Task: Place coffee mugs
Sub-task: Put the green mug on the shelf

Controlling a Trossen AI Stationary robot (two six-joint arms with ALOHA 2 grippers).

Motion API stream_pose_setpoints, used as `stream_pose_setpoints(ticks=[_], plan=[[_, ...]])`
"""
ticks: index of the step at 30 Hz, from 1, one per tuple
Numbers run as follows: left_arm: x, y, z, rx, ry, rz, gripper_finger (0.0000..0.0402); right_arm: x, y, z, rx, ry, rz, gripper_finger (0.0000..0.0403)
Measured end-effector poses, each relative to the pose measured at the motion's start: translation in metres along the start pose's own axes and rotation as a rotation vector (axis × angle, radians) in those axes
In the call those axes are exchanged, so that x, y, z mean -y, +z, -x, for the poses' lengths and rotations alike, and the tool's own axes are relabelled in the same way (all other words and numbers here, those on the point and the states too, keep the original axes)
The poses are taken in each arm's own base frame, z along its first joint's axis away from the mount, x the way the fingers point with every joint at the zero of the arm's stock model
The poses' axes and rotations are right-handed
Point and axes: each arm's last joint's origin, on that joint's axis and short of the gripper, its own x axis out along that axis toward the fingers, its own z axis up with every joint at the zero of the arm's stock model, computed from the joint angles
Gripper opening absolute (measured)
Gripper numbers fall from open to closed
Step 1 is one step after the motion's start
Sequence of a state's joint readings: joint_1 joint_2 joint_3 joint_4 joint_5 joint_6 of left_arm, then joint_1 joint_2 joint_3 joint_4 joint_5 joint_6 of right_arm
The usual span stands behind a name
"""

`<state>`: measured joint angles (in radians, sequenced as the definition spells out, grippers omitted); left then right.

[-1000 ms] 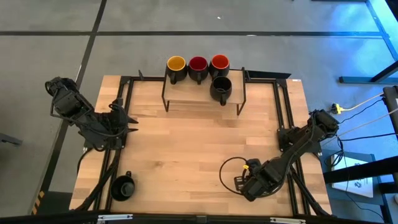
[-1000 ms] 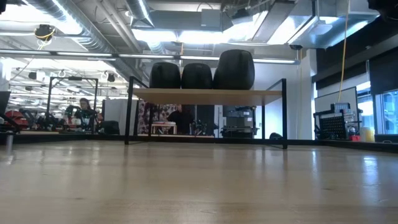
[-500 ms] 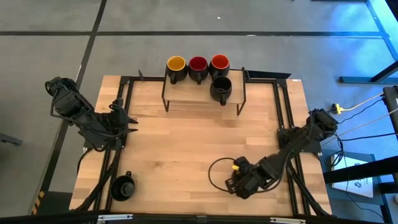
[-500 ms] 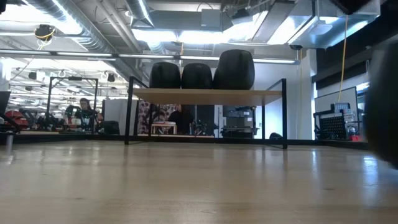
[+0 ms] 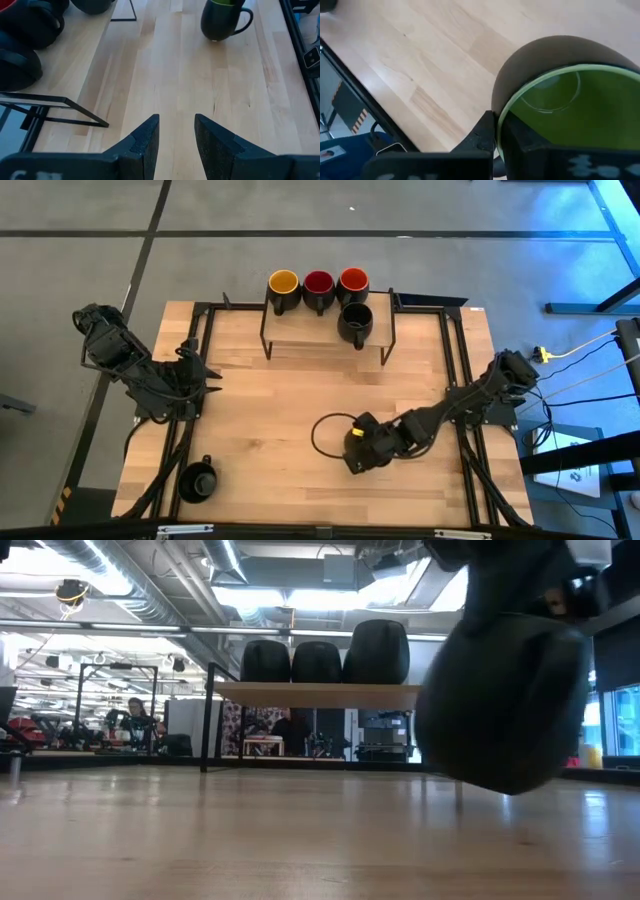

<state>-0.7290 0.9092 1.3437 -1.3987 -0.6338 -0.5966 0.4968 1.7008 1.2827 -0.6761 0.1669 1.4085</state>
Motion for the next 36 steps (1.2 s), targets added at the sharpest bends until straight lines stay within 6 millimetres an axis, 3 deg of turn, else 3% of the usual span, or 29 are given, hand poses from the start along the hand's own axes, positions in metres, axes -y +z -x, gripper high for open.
stream_pose_setpoints(ticks=[11,21,29,36], plan=[[0.000,0.000,0.000,0.000,0.000,0.004,0.0119,-0.002,0.020,-0.010,0.036,0.031,0.126,0.0000],[0.002,0.000,-0.001,-0.007,-0.026,0.028,0.0119,-0.010,0.021,-0.020,0.061,0.091,0.246,0.0000],[0.021,-0.011,-0.027,-0.047,-0.102,0.033,0.0119,-0.014,0.031,-0.021,0.087,0.139,0.310,0.0000],[0.041,-0.023,-0.055,-0.044,-0.198,0.066,0.0119,-0.026,0.056,-0.005,0.132,0.164,0.436,0.0000]])
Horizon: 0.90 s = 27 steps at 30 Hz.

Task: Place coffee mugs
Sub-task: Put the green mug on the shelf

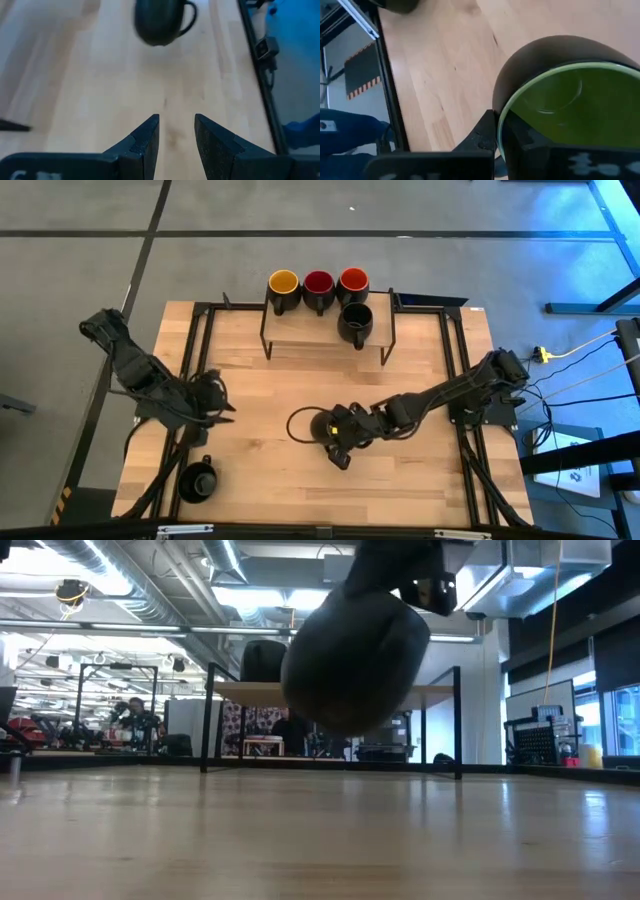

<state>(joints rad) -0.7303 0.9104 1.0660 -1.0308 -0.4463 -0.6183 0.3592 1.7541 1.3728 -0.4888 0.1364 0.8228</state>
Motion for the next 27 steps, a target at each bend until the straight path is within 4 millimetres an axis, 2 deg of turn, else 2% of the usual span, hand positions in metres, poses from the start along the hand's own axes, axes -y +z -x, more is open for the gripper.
stream_pose_setpoints(ticks=[6,9,15,21,27], plan=[[0.005,-0.008,-0.017,0.024,-0.026,0.032,0.0119,0.012,0.014,0.002,-0.041,-0.015,0.041,0.0000],[0.005,-0.011,-0.022,0.015,-0.019,0.045,0.0119,0.017,0.014,0.002,-0.089,-0.017,0.036,0.0000],[0.004,-0.013,-0.023,0.021,-0.002,0.061,0.0119,0.025,0.012,0.002,-0.199,-0.015,0.006,0.0000],[0.004,-0.012,-0.023,0.027,0.006,0.062,0.0119,0.041,0.008,-0.012,-0.318,-0.085,-0.054,0.0000],[0.002,-0.012,-0.023,0.054,0.048,0.063,0.0119,0.043,0.004,-0.017,-0.356,-0.096,-0.053,0.0000]])
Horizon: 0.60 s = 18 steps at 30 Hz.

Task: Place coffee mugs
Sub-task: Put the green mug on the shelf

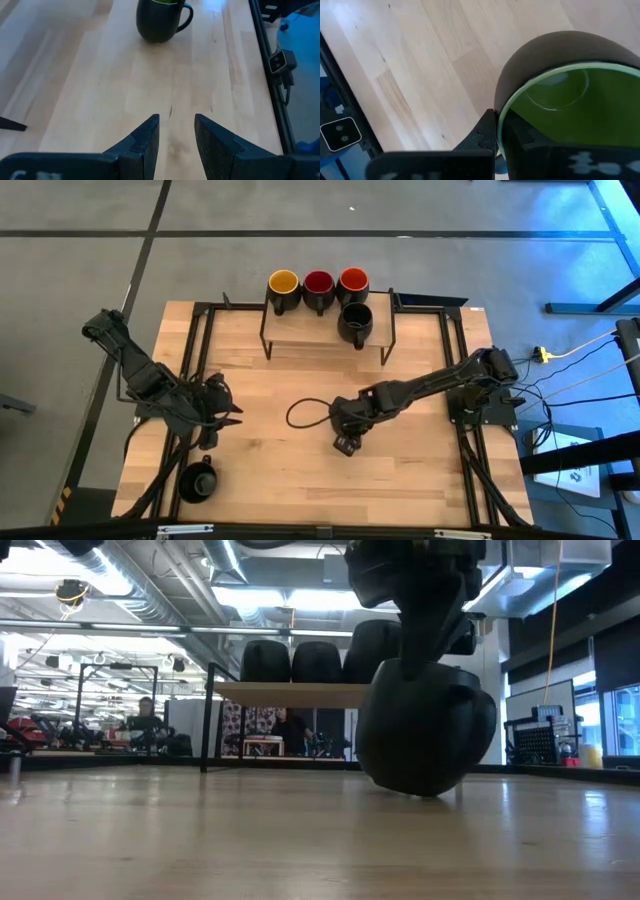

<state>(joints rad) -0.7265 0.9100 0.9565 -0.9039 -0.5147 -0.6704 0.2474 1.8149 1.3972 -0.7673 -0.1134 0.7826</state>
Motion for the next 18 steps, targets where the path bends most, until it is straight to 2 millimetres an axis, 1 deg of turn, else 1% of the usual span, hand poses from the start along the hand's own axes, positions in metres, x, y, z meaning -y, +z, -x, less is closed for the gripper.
stream_pose_setpoints(ticks=[8,15,18], plan=[[-0.0003,0.0002,0.0000,0.010,0.013,-0.001,0.0119,-0.0002,0.0002,-0.0020,-0.008,0.005,0.024,0.0018],[-0.0003,0.0003,0.0000,0.011,0.013,0.009,0.0119,0.0000,0.0007,-0.0079,-0.017,0.017,0.034,0.0005],[-0.0003,0.0003,0.0000,0.011,0.013,0.010,0.0119,-0.0009,0.0018,-0.0091,-0.010,0.030,0.033,0.0019]])
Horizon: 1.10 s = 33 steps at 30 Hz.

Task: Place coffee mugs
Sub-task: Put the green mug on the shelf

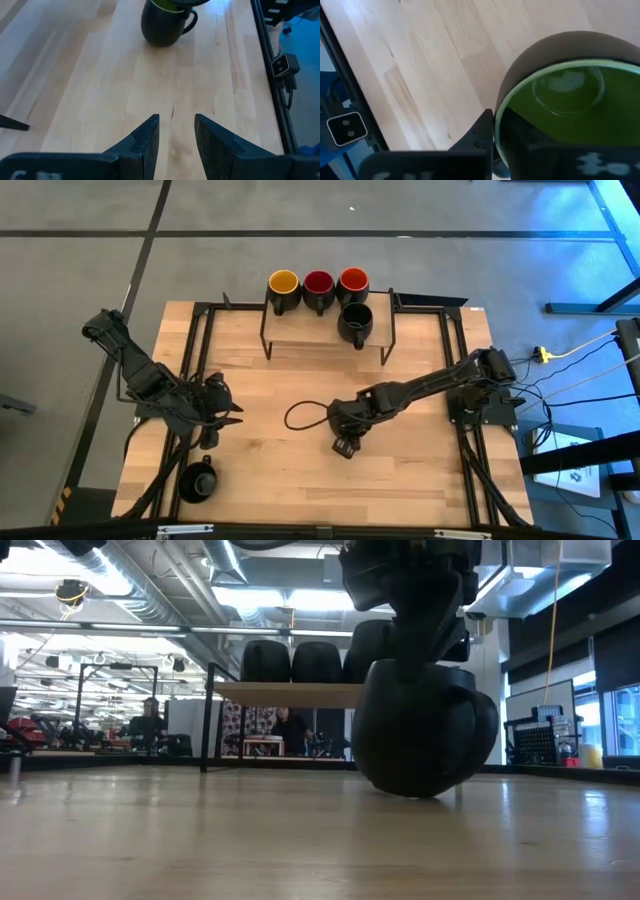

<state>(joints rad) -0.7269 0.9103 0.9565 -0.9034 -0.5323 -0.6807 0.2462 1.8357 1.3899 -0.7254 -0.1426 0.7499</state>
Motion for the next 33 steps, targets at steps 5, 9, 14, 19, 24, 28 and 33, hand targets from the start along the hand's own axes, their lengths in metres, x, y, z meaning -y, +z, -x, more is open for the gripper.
stream_pose_setpoints(ticks=[5,9,14,19,24,28,33], plan=[[0.000,0.000,0.000,-0.001,-0.001,0.000,0.0119,0.000,0.000,-0.002,0.005,-0.009,-0.001,0.0057],[0.001,0.000,0.000,-0.014,-0.017,-0.001,0.0119,0.001,0.001,-0.002,0.021,-0.021,-0.001,0.0085],[0.001,0.000,0.000,-0.016,-0.019,-0.002,0.0119,0.000,0.001,-0.002,0.023,-0.019,-0.001,0.0121],[0.001,-0.001,0.000,-0.036,-0.045,-0.001,0.0119,0.001,0.002,0.000,0.039,-0.027,-0.019,0.0163],[0.001,-0.001,0.000,-0.040,-0.051,0.008,0.0119,-0.001,0.001,0.005,0.043,-0.007,-0.058,0.0204],[-0.001,-0.001,0.004,-0.033,-0.068,0.026,0.0119,-0.007,0.004,0.018,0.035,0.010,-0.083,0.0218],[-0.005,0.000,0.010,-0.019,-0.091,0.040,0.0119,-0.020,0.008,0.049,0.026,0.000,-0.120,0.0220]])
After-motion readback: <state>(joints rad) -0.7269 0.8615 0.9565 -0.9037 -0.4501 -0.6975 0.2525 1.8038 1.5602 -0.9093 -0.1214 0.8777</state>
